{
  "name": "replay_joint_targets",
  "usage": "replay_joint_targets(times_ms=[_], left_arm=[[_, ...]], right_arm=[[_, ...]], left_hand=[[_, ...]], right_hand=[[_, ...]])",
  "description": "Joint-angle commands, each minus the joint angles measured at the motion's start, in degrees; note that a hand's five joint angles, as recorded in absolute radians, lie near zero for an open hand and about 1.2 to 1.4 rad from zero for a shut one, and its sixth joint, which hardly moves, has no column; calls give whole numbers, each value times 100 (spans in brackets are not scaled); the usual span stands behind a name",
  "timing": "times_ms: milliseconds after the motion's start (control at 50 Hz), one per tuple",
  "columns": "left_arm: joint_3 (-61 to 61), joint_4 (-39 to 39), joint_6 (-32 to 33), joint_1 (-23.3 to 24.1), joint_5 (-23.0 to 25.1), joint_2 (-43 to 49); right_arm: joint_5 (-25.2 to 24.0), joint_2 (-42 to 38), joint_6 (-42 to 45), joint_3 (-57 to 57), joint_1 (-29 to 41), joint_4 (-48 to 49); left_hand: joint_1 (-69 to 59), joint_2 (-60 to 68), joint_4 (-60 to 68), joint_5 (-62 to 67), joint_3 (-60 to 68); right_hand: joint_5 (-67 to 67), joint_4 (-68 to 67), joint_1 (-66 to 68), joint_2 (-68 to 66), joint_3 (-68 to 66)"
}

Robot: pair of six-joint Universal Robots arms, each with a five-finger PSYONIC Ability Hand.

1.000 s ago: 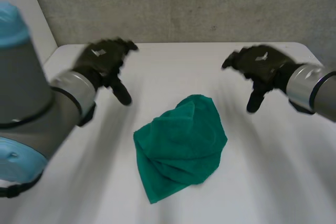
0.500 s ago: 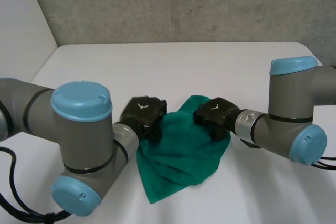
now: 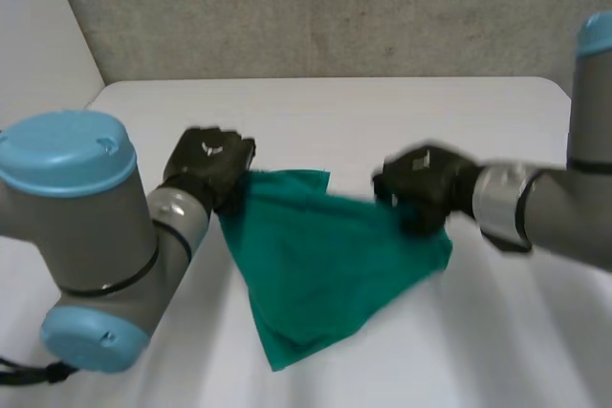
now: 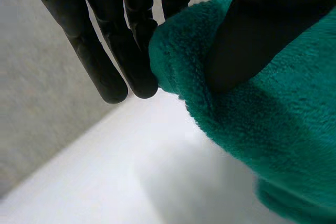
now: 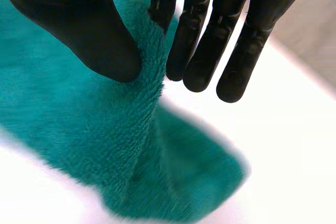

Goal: Fold the towel.

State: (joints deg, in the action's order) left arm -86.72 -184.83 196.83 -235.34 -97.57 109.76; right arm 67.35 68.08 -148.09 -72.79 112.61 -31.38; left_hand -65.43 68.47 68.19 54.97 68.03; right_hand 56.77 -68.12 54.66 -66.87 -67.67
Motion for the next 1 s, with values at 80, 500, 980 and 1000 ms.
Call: replay_joint_targets(times_ms=[80,500,980,1000], left_arm=[[1667,-1307,-4,-196,-122,-182],[-2005,-933,-259,-109,-148,-990],[-1347,-106,-189,-380,-60,-1563],[-1295,-114,-189,-451,-34,-1563]], right_arm=[[1255,-383,-1626,1530,41,3218],[349,743,514,-1456,-29,1360],[789,215,8,18,41,1469],[771,180,61,71,41,1434]], left_hand=[[-1457,1153,1181,1503,1197],[-1457,1153,1181,1503,1197],[3688,-3992,-3964,-3642,-3948],[3689,-3992,-3964,-3642,-3948]], right_hand=[[1323,-1188,2534,-1313,-1233],[1323,-1188,2534,-1313,-1233],[-4643,4777,-3432,4653,4733],[-4626,4761,-3415,4636,4716]])
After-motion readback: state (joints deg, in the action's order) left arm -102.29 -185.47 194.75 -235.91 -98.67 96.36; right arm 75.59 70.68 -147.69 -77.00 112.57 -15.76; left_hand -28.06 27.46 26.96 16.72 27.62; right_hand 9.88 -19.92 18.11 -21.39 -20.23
